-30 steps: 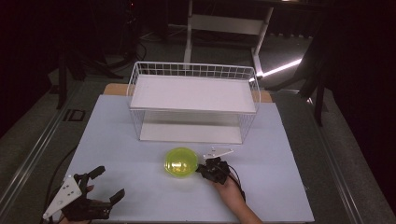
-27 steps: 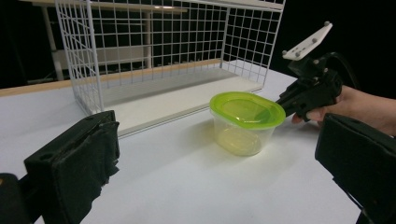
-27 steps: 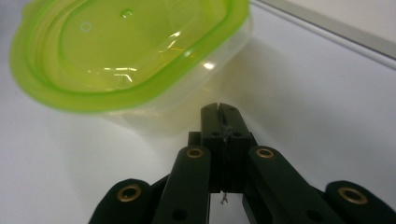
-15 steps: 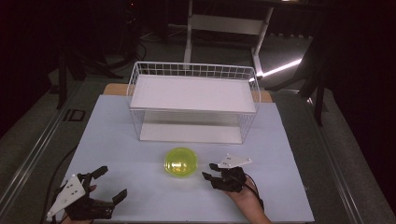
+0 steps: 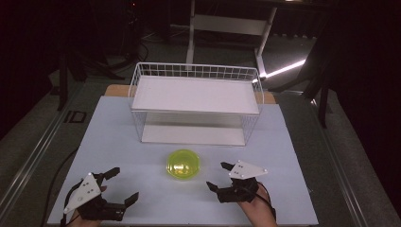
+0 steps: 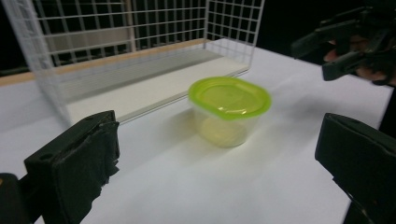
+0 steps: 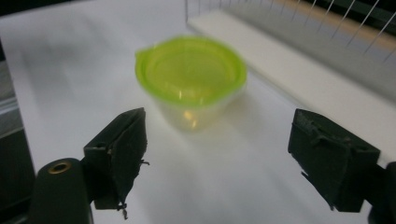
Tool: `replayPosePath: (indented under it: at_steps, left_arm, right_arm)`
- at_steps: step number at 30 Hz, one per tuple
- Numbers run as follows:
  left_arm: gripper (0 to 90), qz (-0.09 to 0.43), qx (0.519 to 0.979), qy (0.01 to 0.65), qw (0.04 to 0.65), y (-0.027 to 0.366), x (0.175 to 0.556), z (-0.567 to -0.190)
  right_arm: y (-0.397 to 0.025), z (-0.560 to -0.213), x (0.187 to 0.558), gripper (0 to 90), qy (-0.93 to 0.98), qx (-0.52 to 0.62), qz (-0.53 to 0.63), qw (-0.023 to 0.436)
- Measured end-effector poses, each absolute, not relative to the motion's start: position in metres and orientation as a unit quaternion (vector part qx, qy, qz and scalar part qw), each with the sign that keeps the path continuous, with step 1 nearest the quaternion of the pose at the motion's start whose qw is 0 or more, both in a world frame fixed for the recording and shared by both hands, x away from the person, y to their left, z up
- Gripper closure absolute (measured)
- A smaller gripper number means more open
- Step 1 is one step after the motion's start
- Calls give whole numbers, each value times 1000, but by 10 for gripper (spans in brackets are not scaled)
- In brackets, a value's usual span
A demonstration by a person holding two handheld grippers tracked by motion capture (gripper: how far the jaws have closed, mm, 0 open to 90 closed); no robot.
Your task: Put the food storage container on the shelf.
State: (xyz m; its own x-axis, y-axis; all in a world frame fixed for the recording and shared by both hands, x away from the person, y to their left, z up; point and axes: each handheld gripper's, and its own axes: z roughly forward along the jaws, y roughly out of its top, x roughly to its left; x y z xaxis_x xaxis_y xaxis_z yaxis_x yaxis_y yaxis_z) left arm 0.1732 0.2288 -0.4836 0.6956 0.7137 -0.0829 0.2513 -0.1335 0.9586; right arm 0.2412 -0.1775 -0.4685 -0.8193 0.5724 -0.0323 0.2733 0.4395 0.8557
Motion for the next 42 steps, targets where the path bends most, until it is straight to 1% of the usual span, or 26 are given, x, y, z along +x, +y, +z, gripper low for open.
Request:
replayPosePath:
  at_steps: [1, 2, 5, 8, 10, 11, 12, 14, 15, 16, 17, 21, 23, 25, 26, 31, 34, 35, 36, 37, 39, 40, 41, 42]
  left_arm:
    - [7, 189, 726, 336, 569, 226, 178, -480]
    - [7, 181, 726, 334, 573, 224, 180, -477]
    - [7, 169, 728, 326, 579, 216, 188, -471]
    - [7, 165, 730, 326, 577, 209, 197, -468]
    - [7, 161, 732, 325, 577, 206, 200, -467]
    - [7, 161, 732, 325, 577, 206, 200, -467]
    - [7, 154, 734, 324, 576, 199, 211, -464]
    - [7, 151, 732, 329, 578, 196, 219, -464]
    - [7, 144, 731, 331, 579, 194, 223, -463]
    - [7, 144, 731, 331, 579, 194, 223, -463]
    - [7, 140, 729, 336, 580, 191, 230, -463]
    - [7, 122, 735, 344, 572, 183, 246, -464]
    - [7, 112, 742, 350, 560, 178, 255, -467]
    - [7, 100, 744, 362, 553, 173, 262, -471]
    - [7, 91, 745, 368, 548, 171, 266, -473]
    - [7, 51, 749, 399, 527, 163, 279, -486]
    - [7, 43, 748, 420, 511, 159, 285, -493]
    - [10, 43, 747, 428, 507, 159, 287, -495]
    - [63, 42, 742, 437, 507, 159, 287, -497]
    - [107, 36, 738, 444, 507, 160, 288, -498]
    - [134, 30, 736, 450, 505, 161, 290, -501]
    - [155, 30, 736, 450, 505, 161, 290, -501]
    - [155, 20, 736, 456, 500, 160, 292, -503]
    - [167, 13, 736, 459, 498, 160, 292, -505]
  right_arm:
    - [-176, -466, 240, 181, 829, 253, 469, 170]
    - [-173, -461, 239, 180, 820, 254, 477, 190]
    - [-169, -457, 241, 154, 813, 253, 486, 198]
    - [-163, -456, 244, 170, 815, 251, 477, 211]
    - [-163, -456, 246, 180, 817, 252, 477, 206]
    - [-162, -456, 249, 180, 817, 255, 484, 185]
    - [-162, -456, 254, 193, 810, 261, 495, 174]
    - [-161, -455, 257, 197, 803, 262, 505, 177]
    - [-162, -454, 258, 220, 799, 262, 510, 182]
    - [-162, -454, 258, 220, 799, 262, 510, 182]
    - [-161, -454, 259, 214, 798, 265, 509, 186]
    - [-157, -457, 270, 197, 803, 307, 483, 165]
    - [-158, -459, 274, 193, 796, 325, 488, 153]
    - [-157, -461, 277, 160, 791, 333, 492, 147]
    - [-156, -462, 279, 138, 789, 340, 493, 137]
    - [-150, -469, 284, 119, 779, 369, 491, 121]
    - [-148, -473, 290, 142, 779, 384, 484, 108]
    - [-148, -474, 292, 180, 777, 389, 484, 103]
    - [-149, -475, 295, 227, 774, 395, 486, 95]
    - [-148, -477, 297, 232, 772, 401, 486, 89]
    - [-147, -481, 300, 287, 771, 410, 480, 80]
    - [-147, -481, 300, 287, 771, 410, 480, 80]
    - [-146, -483, 301, 296, 771, 414, 478, 78]
    - [-144, -488, 302, 341, 774, 419, 469, 74]
